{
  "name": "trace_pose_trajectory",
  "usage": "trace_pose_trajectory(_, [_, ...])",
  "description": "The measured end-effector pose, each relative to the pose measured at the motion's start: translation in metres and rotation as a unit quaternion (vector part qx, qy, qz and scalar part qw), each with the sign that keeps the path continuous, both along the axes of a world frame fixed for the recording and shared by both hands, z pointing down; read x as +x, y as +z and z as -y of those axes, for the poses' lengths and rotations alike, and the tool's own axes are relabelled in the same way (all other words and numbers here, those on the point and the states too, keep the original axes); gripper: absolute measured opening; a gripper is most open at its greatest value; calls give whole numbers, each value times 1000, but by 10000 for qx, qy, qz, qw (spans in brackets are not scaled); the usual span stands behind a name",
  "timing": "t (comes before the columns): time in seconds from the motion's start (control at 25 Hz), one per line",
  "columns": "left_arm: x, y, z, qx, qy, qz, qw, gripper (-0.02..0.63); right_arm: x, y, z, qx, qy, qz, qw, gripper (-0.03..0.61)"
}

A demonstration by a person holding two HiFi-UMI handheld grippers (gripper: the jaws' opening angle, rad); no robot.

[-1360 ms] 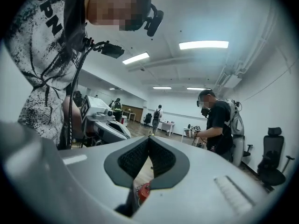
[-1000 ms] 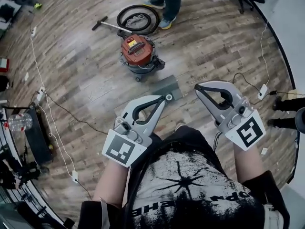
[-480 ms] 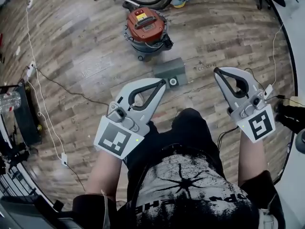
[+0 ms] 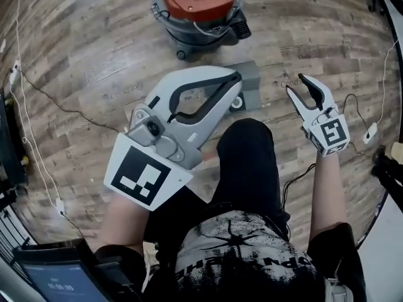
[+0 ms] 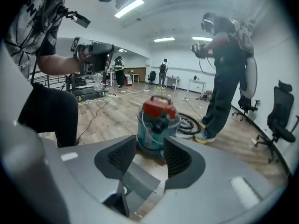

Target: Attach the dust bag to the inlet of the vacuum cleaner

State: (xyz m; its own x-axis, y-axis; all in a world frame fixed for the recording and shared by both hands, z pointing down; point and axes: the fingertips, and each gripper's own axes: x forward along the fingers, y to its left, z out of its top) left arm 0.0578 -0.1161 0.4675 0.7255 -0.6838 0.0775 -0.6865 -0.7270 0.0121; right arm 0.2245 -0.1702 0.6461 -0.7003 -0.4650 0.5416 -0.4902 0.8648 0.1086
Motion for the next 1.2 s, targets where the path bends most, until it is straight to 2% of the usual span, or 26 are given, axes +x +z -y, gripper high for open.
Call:
trace_pose_trajectory(0.12, [1,57,5,-68,-106,105,9999,3,25,124,7,-586,352,-201,9975,183])
trace_pose_trajectory(0.28, [19,114,4,-317,-62,295,9990,3,55,267,-12,-1437,602,-684,9854,184])
trace_pose_trajectory(0.4, [29,143,-2,-563,-121,429,9974,5,64,348,-43,-2054,533,-1016,9719,187])
trace_pose_trajectory(0.52, [34,163,-11,-815,-261,451,9953,3,75,406,-69,-2638,637,-1325,9533,193])
trace_pose_trajectory(0.68, [43,179,-19,-928,-352,483,9939,5,98,457,-76,-3111,902,-1828,9283,206])
trace_pose_trajectory(0.8, [49,184,-23,-926,-409,464,9938,5,109,483,-85,-3268,855,-2133,9167,224])
trace_pose_trajectory(0.92, [49,188,-28,-940,-465,513,9932,4,112,502,-89,-3476,1016,-2098,9082,232])
trace_pose_trajectory(1.0, [47,194,-31,-1004,-523,546,9921,5,113,503,-88,-3474,1225,-2127,9050,233])
trace_pose_trajectory(1.08, [45,198,-33,-1060,-557,580,9911,5,110,499,-87,-3289,1269,-2285,9075,230])
trace_pose_trajectory(1.2, [45,198,-32,-1041,-568,581,9912,5,100,497,-92,-3079,1019,-2386,9154,144])
